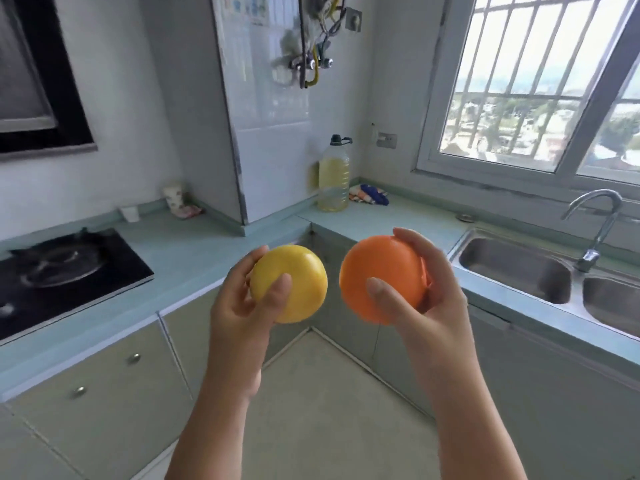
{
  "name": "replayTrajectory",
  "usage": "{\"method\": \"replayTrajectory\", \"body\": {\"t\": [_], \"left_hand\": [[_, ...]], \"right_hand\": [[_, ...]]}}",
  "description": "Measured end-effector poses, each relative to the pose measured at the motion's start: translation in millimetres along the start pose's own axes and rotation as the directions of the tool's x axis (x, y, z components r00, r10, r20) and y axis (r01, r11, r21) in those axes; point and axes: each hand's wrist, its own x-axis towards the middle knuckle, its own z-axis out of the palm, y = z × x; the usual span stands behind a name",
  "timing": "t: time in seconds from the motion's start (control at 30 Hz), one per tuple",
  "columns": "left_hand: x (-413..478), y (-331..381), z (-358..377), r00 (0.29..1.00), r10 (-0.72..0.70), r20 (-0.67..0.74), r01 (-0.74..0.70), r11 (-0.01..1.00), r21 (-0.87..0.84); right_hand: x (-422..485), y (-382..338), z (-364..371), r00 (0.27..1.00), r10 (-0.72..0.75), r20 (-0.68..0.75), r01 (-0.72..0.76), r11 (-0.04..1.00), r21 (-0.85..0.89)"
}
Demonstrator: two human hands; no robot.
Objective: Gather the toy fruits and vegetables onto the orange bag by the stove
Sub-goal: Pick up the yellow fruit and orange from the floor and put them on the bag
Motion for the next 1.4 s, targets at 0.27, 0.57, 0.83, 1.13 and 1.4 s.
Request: {"method": "replayTrajectory", "body": {"t": [0.27, 0.57, 0.83, 1.13, 1.4], "left_hand": [[-2, 41, -188, 0.974, 0.026, -0.224, 0.005, 0.991, 0.137], [-15, 78, -324, 0.863, 0.105, -0.494, 0.051, 0.955, 0.291], [15, 108, -377, 0.723, 0.291, -0.627, -0.022, 0.916, 0.4], [27, 120, -453, 0.502, 0.363, -0.785, -0.019, 0.912, 0.41], [-16, 135, -557, 0.276, 0.402, -0.873, 0.054, 0.901, 0.431]], "right_hand": [[-39, 12, 181, 0.977, 0.038, 0.211, -0.054, 0.996, 0.073], [-65, 21, 330, 0.883, 0.028, 0.469, -0.111, 0.983, 0.149], [-36, 28, 417, 0.772, -0.031, 0.634, -0.143, 0.965, 0.222], [-30, 47, 533, 0.592, -0.121, 0.797, -0.205, 0.933, 0.294], [-103, 48, 645, 0.409, -0.141, 0.902, -0.276, 0.922, 0.27]]}}
